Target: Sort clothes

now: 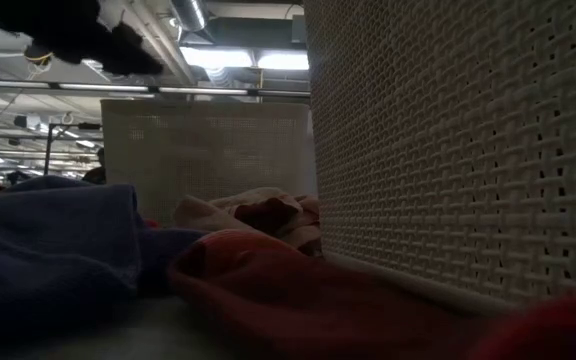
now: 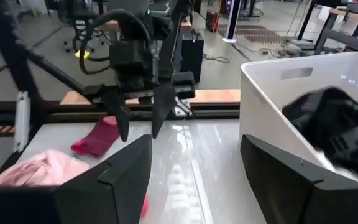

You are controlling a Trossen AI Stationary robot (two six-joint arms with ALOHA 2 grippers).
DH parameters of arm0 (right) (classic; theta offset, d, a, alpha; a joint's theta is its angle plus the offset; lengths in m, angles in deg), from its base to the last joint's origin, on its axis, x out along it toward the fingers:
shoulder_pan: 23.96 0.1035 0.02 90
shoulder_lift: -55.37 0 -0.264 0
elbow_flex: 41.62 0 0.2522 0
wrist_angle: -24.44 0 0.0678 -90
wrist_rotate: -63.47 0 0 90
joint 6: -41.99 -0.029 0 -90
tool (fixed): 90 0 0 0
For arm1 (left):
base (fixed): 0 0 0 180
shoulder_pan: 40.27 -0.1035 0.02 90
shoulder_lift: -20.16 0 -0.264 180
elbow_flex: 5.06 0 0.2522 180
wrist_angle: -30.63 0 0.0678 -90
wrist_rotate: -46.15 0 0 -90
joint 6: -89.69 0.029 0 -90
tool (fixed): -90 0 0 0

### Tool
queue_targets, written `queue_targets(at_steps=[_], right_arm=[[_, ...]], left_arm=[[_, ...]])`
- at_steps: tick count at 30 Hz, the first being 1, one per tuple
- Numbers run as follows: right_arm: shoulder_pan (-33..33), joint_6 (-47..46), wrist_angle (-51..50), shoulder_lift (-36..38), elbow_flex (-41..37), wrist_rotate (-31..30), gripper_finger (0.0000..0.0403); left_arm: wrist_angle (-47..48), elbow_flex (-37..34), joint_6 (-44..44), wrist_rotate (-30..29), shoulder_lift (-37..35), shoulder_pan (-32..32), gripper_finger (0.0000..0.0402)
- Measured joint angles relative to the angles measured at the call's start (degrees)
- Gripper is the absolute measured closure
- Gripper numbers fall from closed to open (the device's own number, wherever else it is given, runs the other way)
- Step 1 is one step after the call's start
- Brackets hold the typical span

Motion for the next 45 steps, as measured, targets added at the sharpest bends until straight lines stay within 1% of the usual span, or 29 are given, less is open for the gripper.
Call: queue_targets(at_steps=[2, 6, 8, 12, 16, 22, 25, 32, 37, 45], right_arm=[[-0.2, -0.3, -4.4, -4.2, 6.2, 0.0, 0.0155], [-0.9, -0.6, -16.4, -12.8, 19.8, 0.4, 0.0155], [-1.2, -0.8, -21.1, -17.0, 25.5, 0.5, 0.0155], [-1.6, -1.3, -27.7, -25.1, 33.3, 4.1, 0.0155], [-1.6, -3.9, -31.6, -32.0, 38.8, 8.0, 0.0155], [-1.6, -5.8, -36.5, -39.0, 41.4, 12.5, 0.0155], [-1.6, -6.0, -38.2, -41.1, 41.5, 12.7, 0.0155], [-1.6, -6.0, -40.7, -45.4, 41.5, 17.9, 0.0155], [-1.6, -5.3, -43.9, -47.2, 41.5, 19.2, 0.0155], [-1.6, -5.1, -44.4, -50.7, 41.4, 23.0, 0.0155]], left_arm=[[0.5, -0.1, 0.2, -0.7, -3.8, -0.6, 0.0192], [0.4, 0.1, 7.1, -0.8, -10.2, -1.4, 0.0192], [0.1, 1.1, 9.3, -2.4, -12.9, -1.9, 0.0192], [-1.2, 4.0, 8.0, -4.9, -16.9, -2.2, 0.0192], [1.1, 4.3, 6.5, -5.2, -20.3, -2.1, 0.0192], [6.2, 3.9, 5.6, -6.5, -22.4, -2.1, 0.0192], [8.5, 3.9, 5.0, -7.0, -22.3, -2.1, 0.0192], [7.3, 3.9, 3.8, -7.1, -21.8, -2.1, 0.0192], [7.4, 3.9, 3.5, -7.1, -21.8, -2.1, 0.0192], [7.3, 3.9, 3.3, -7.1, -21.8, -2.1, 0.0192]])
